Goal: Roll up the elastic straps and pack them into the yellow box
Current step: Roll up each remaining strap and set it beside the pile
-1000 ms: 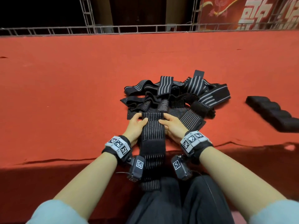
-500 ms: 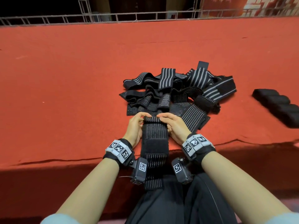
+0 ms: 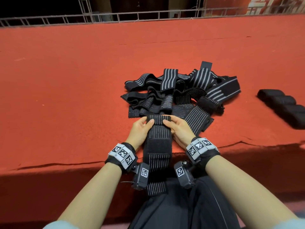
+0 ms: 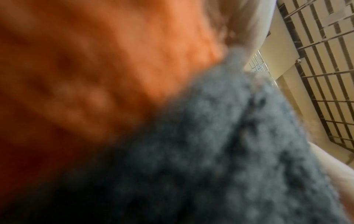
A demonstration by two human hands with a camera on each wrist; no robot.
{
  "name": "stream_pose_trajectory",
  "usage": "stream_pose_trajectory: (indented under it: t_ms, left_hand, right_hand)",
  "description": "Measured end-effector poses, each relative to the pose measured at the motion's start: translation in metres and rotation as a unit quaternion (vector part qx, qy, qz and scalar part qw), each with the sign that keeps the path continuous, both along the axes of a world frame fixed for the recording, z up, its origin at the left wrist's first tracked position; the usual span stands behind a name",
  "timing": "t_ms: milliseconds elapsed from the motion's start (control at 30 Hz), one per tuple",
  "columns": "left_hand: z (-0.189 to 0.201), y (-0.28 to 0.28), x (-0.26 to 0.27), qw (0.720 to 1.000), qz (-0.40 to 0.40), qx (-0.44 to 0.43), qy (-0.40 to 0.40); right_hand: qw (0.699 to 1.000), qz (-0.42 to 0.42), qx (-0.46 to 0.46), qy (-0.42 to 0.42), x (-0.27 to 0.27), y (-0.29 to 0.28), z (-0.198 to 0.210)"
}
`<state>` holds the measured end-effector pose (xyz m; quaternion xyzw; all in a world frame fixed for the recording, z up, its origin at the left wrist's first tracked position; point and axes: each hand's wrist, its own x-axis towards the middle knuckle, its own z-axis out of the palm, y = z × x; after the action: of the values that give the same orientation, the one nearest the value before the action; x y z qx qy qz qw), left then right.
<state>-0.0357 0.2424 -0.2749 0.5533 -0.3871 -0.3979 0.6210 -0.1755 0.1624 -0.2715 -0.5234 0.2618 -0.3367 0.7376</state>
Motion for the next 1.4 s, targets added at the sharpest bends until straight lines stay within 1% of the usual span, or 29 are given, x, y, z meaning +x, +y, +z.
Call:
stream_pose_trajectory:
  t_ms: [33,133,200,267,333,400,567,633,733,800,900,967,1100,1233,1300,1400]
  left_hand:
    - [0.0,0.0,0.0,1.0,-0.003,-0.004,-0.003]
    - [0.001,0.0,0.002,1.0,-0.009,-0.021,0.021]
    - [0.001,0.0,0.003,1.0,-0.002,-0.026,0.018]
    - [0.0,-0.001,0.004,1.0,0.018,-0.013,-0.01]
    - [-0.001,-0.004,0.005,0.998,0.052,0.003,-0.037]
    - [-0.001,-0.006,0.005,0.996,0.073,0.013,-0.041]
    - [0.002,-0.006,0.001,0.995,0.079,0.002,-0.058]
    - [0.001,-0.007,0.0,0.995,0.078,-0.008,-0.055]
    - [-0.003,-0.008,0.002,0.995,0.081,-0.022,-0.054]
    - [-0.008,-0.01,0.003,0.996,0.079,-0.022,-0.032]
    - [-0.009,-0.012,0.004,0.996,0.061,-0.025,0.068]
    - [-0.009,-0.011,0.006,0.992,0.05,-0.032,0.108]
    - [-0.01,-0.009,0.007,0.997,0.026,-0.008,0.077]
    - [-0.012,-0.007,0.01,0.999,-0.008,-0.014,0.051]
    - [-0.013,-0.006,0.011,0.999,-0.011,-0.016,0.037]
    - [-0.01,-0.004,0.01,1.0,-0.003,-0.018,0.021]
  right_hand:
    - [1.0,-0.006,-0.016,0.012,0.001,0.0,0.0]
    - [0.997,-0.008,-0.069,0.041,0.004,0.001,0.0]
    - [0.996,-0.003,-0.076,0.047,0.004,0.001,-0.001]
    - [0.998,-0.006,-0.05,0.044,0.002,0.0,0.001]
    - [1.0,-0.013,-0.013,0.021,0.002,0.0,0.002]
    - [1.0,-0.018,0.015,0.009,0.003,-0.002,0.002]
    - [0.997,-0.021,0.064,-0.027,0.003,-0.008,-0.001]
    - [0.999,-0.012,0.05,0.002,0.004,-0.011,-0.004]
    - [0.997,0.019,-0.024,0.068,0.007,-0.011,-0.003]
    - [0.996,0.023,-0.043,0.076,0.007,-0.009,-0.003]
    - [0.997,0.012,-0.048,0.057,0.003,-0.008,-0.002]
    - [0.997,0.008,-0.055,0.06,0.003,-0.006,-0.002]
    - [0.997,-0.017,-0.042,0.065,0.004,-0.003,-0.002]
    - [0.997,-0.029,-0.027,0.06,0.006,-0.001,-0.001]
    - [0.998,-0.023,-0.023,0.063,0.006,0.0,0.0]
    - [0.999,-0.006,0.012,0.046,0.004,-0.001,0.002]
